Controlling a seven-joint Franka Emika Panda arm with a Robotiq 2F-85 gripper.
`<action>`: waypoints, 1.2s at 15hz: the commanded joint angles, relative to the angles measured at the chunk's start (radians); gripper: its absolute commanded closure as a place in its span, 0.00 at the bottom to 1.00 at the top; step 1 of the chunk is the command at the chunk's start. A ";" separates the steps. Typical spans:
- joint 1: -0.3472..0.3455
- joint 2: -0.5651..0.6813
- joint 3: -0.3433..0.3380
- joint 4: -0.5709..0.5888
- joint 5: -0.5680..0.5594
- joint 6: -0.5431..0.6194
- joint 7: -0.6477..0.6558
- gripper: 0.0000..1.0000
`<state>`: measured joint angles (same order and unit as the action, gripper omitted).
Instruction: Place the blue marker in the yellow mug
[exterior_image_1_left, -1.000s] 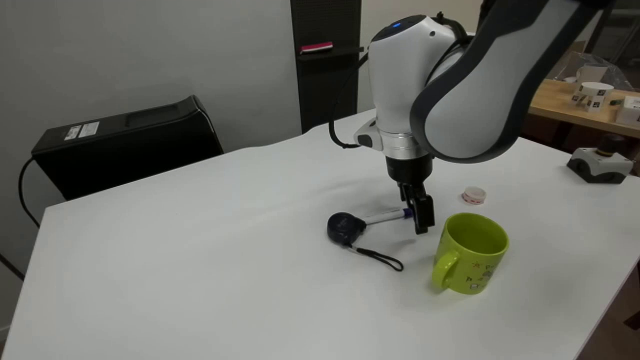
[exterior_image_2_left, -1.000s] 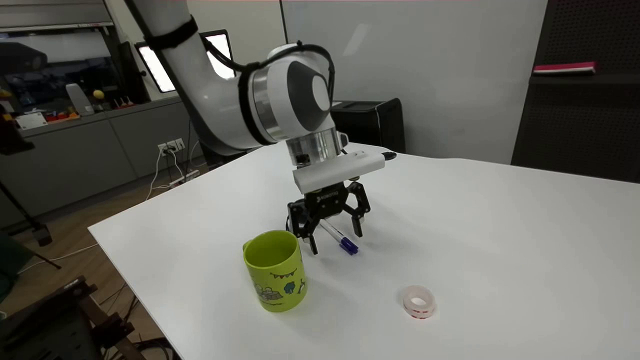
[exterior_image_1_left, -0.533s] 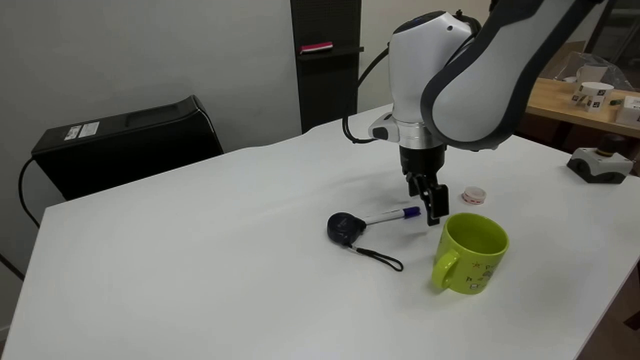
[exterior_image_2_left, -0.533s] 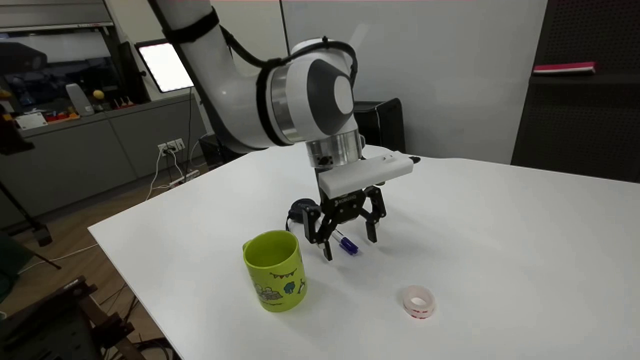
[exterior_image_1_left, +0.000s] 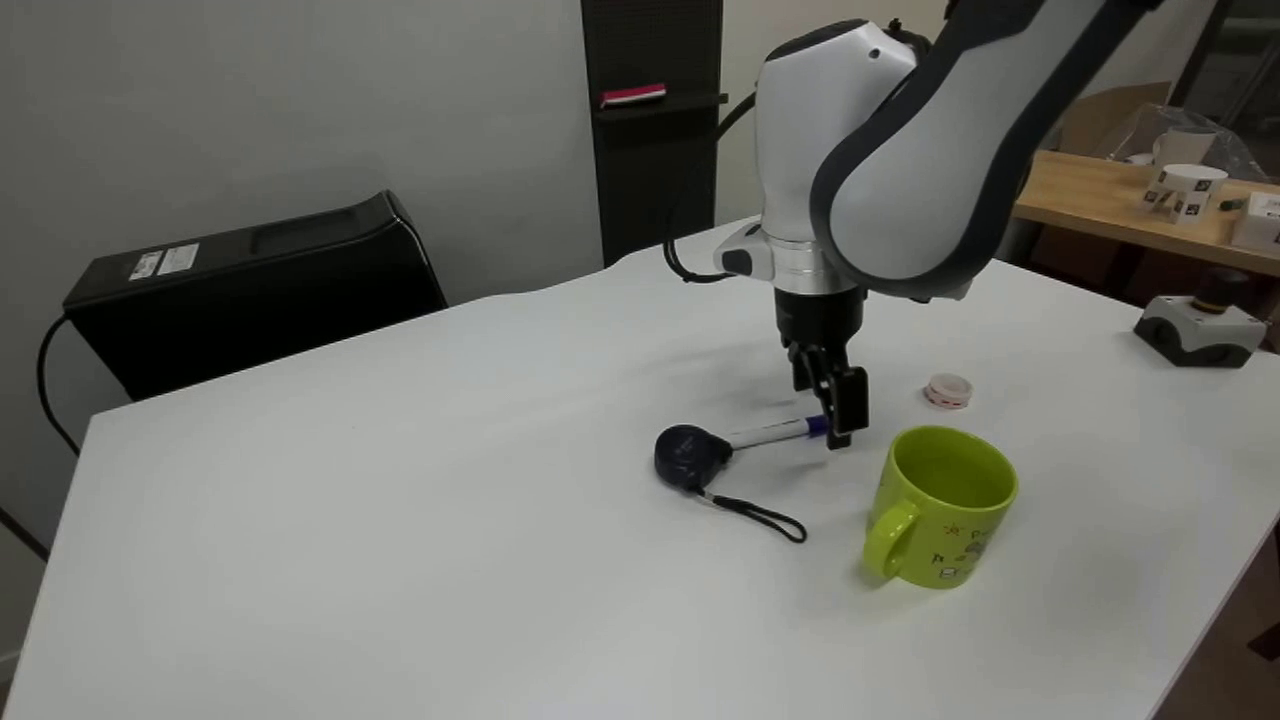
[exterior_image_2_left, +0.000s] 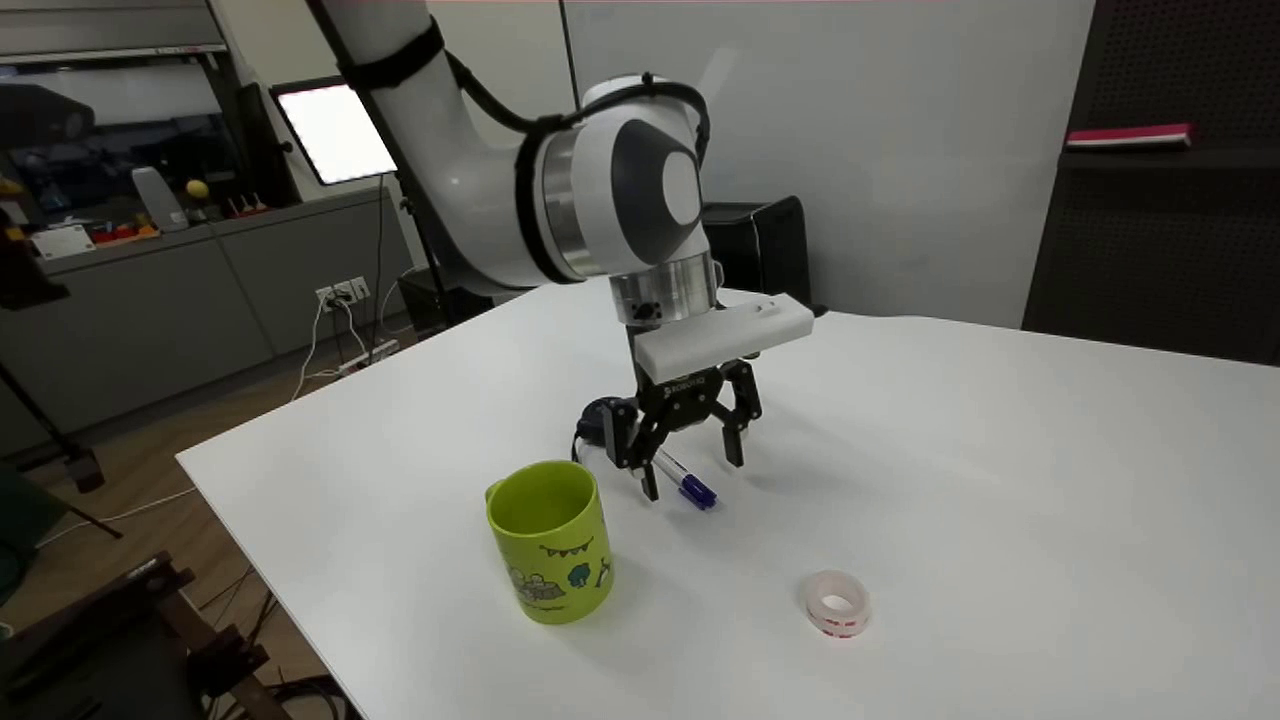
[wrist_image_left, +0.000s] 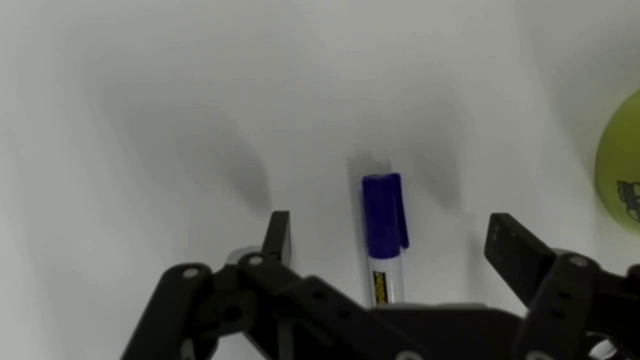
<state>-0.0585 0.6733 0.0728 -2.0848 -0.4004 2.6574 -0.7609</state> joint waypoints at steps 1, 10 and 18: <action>0.011 0.049 0.017 0.068 0.026 -0.024 -0.013 0.00; 0.073 0.116 -0.007 0.171 0.005 -0.078 0.030 0.30; 0.085 0.079 -0.039 0.187 0.016 -0.128 0.088 0.78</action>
<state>0.0207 0.7613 0.0514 -1.9139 -0.3866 2.5567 -0.7240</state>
